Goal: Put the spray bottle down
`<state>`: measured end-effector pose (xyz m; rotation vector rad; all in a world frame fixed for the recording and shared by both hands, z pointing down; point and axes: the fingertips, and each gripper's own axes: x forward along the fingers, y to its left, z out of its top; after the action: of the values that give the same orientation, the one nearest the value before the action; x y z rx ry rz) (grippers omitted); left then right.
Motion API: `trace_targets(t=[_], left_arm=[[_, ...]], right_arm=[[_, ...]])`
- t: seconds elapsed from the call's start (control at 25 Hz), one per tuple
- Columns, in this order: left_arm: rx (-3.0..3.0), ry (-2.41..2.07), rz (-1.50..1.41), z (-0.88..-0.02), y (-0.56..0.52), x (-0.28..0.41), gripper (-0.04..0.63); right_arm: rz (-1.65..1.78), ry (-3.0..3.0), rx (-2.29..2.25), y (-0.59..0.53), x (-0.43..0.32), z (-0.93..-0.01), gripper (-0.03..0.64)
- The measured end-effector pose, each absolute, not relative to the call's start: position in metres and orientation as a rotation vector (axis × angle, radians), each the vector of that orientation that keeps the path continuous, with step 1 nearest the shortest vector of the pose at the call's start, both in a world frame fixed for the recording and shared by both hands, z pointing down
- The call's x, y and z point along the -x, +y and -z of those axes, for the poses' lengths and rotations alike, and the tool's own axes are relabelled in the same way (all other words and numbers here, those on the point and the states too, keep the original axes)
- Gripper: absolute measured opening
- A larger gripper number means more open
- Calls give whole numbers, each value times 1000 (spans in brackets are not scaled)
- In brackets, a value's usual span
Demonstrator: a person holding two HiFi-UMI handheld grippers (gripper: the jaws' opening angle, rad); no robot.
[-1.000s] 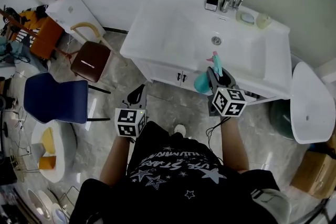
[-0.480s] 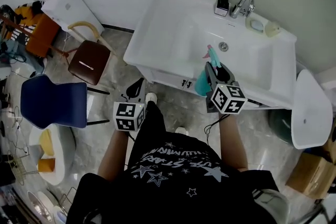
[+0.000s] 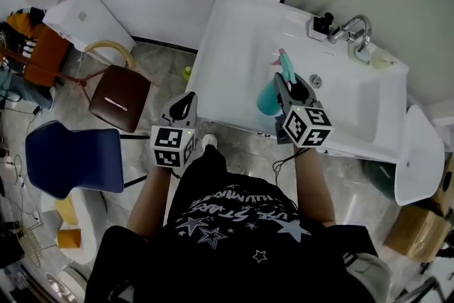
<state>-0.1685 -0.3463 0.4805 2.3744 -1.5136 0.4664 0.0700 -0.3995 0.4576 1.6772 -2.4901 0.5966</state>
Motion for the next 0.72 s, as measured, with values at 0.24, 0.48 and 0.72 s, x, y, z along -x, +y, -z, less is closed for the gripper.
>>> trace_targets(t=[0.24, 0.48, 0.72], left_arm=[[-2374, -1490, -480, -487, -393, 205, 15], [-2366, -1455, -492, -499, -426, 231, 15], [-2366, -1434, -500, -504, -455, 250, 15]], right_arm=[[-603, -2500, -1644, -451, -15, -469, 156], [-577, -2496, -1668, -499, 23, -478, 156], [-577, -2498, -1668, -537, 55, -489, 156]])
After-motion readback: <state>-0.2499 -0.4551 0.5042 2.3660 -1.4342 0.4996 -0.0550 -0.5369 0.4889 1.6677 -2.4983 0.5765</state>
